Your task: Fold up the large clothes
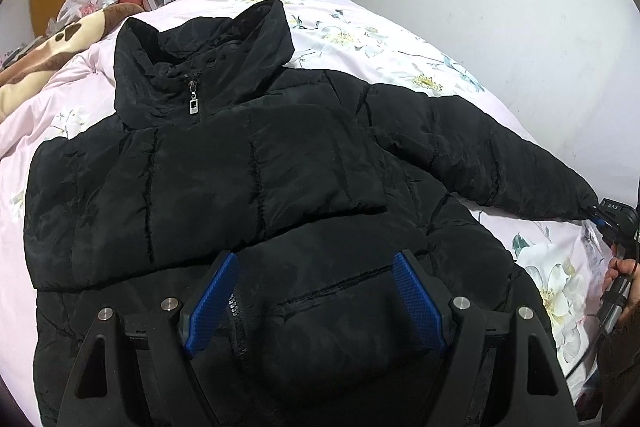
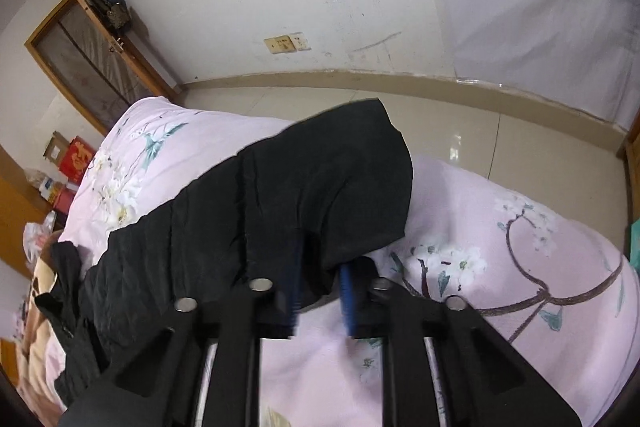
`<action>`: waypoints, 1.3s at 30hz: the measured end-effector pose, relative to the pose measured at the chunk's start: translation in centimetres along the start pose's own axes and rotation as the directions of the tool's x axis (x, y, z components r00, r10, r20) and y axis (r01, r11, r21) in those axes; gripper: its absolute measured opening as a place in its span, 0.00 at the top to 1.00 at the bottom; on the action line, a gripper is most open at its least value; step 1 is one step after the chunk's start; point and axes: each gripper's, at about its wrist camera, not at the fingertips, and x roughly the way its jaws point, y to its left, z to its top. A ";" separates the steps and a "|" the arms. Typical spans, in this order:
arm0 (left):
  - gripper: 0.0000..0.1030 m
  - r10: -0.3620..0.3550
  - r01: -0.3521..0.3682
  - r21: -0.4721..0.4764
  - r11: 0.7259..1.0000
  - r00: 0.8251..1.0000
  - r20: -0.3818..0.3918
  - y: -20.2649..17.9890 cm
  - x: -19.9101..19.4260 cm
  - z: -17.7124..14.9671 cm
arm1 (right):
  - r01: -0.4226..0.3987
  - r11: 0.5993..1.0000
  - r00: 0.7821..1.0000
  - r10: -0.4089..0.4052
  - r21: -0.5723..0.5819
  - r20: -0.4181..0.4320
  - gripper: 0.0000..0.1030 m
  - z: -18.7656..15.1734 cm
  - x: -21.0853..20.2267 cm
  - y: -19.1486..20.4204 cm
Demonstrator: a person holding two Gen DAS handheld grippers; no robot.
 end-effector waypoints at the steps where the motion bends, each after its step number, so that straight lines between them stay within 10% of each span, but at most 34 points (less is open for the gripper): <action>1: 0.23 0.000 0.000 -0.004 1.000 1.000 0.005 0.2 -0.2 0.0 | -0.010 1.000 1.000 0.010 -0.015 0.015 0.92 0.1 -0.5 0.3; 11: 0.23 -0.001 0.005 -0.058 0.998 0.998 0.059 2.6 -2.8 0.6 | -0.208 0.938 0.960 0.250 -0.278 0.124 0.93 -0.3 -7.4 9.4; 22: 0.23 -0.015 0.029 -0.147 0.989 0.995 0.096 7.1 -5.0 0.6 | -0.452 0.691 0.873 0.472 -0.564 -0.121 0.93 -8.4 -8.4 23.3; 29: 0.23 -0.033 0.051 -0.215 0.975 0.996 0.087 10.1 -4.7 0.3 | -0.514 0.585 0.850 0.446 -0.627 -0.282 0.93 -15.2 -6.0 27.9; 39: 0.22 -0.258 0.262 -0.305 0.916 0.965 0.055 10.9 -1.1 1.2 | -0.549 0.487 0.836 0.322 -0.679 -0.444 0.93 -22.2 -1.8 29.6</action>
